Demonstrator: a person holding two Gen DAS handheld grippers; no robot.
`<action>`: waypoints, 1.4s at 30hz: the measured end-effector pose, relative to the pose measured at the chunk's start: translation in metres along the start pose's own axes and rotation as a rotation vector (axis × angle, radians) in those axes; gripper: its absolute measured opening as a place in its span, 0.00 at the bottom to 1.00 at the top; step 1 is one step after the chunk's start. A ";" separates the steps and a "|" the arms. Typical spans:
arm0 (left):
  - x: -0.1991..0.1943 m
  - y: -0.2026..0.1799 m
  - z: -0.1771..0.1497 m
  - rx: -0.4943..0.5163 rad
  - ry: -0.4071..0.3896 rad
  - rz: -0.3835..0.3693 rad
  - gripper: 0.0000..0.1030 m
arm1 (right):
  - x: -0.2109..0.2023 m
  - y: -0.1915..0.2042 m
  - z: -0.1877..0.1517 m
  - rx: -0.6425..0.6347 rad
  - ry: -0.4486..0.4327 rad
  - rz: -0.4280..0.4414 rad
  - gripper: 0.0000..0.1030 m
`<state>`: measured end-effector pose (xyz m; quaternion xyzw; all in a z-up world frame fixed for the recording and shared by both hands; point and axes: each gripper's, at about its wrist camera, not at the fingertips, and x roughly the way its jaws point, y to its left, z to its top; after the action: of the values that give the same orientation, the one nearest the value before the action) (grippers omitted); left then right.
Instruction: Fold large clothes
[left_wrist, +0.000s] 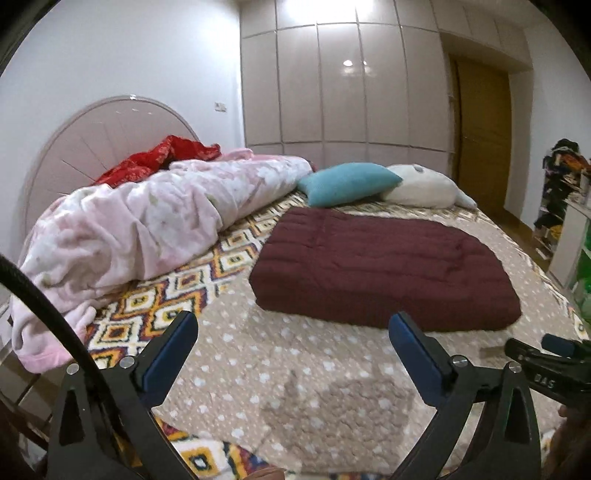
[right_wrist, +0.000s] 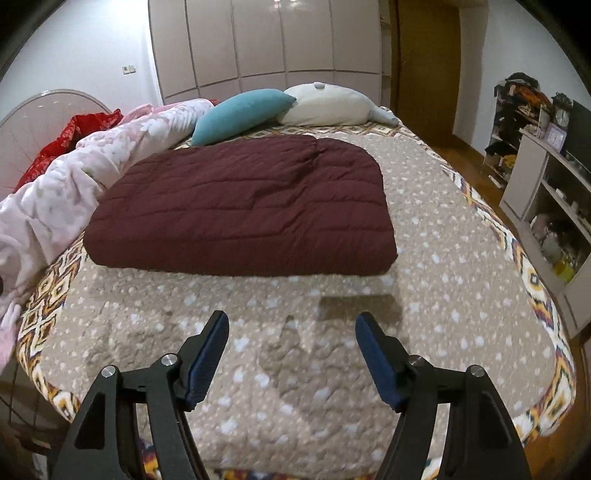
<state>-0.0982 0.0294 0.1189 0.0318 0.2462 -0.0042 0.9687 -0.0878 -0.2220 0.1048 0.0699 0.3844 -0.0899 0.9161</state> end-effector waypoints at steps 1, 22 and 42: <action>-0.001 -0.001 -0.002 -0.001 0.011 -0.011 0.99 | -0.003 0.000 -0.004 -0.007 -0.003 -0.015 0.74; -0.005 -0.003 -0.020 0.007 0.103 -0.063 0.99 | -0.021 -0.001 -0.037 -0.029 0.055 -0.039 0.76; 0.107 0.033 -0.009 0.001 0.362 -0.142 0.86 | 0.026 -0.065 0.014 0.097 0.100 0.079 0.77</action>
<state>-0.0076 0.0640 0.0614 0.0149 0.4181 -0.0669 0.9058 -0.0743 -0.2912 0.0916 0.1336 0.4217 -0.0684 0.8942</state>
